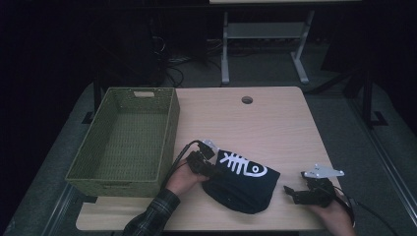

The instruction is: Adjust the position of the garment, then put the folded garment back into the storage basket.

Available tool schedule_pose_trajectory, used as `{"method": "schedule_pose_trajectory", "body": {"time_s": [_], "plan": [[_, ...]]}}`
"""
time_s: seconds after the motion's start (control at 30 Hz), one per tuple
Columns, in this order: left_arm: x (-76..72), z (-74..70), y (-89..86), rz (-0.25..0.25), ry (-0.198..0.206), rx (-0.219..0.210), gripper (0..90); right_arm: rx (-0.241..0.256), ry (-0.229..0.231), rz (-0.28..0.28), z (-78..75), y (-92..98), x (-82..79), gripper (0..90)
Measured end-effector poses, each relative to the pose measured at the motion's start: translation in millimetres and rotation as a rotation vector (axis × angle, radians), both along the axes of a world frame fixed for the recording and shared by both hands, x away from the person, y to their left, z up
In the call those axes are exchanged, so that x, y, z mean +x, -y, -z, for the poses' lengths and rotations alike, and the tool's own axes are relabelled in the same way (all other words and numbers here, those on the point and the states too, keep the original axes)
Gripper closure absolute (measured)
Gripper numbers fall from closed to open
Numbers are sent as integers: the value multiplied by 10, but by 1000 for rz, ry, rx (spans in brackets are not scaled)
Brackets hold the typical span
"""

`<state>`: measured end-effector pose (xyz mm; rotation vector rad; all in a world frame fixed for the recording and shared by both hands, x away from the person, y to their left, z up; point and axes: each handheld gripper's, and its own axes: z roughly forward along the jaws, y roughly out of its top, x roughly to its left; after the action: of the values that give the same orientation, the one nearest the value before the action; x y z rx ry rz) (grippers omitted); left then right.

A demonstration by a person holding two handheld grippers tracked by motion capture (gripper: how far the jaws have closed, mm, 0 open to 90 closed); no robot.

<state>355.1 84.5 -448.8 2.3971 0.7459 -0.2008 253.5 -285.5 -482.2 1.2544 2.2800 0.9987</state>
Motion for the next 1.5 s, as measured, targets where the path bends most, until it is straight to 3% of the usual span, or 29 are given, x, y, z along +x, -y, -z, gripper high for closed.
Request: {"method": "schedule_pose_trajectory", "body": {"time_s": [0.2, 0.4, 0.87, 1.2, 1.5], "plan": [[-7, -96, 8, -1, -5, 0, 713, -1, 0, -1, 0, 1, 1, 135], [2, -241, 12, -1, -14, -26, 722, -1, 0, -2, 0, 1, 1, 134], [-2, -720, 42, 48, 45, -23, 728, 1, -5, 1, -1, -3, -3, 133], [9, -1003, 101, 96, 61, -6, 729, 2, -4, 2, 0, -4, -3, 133], [40, -1252, 140, 125, 59, -18, 729, 3, -4, 2, 1, -4, -3, 133]]}}
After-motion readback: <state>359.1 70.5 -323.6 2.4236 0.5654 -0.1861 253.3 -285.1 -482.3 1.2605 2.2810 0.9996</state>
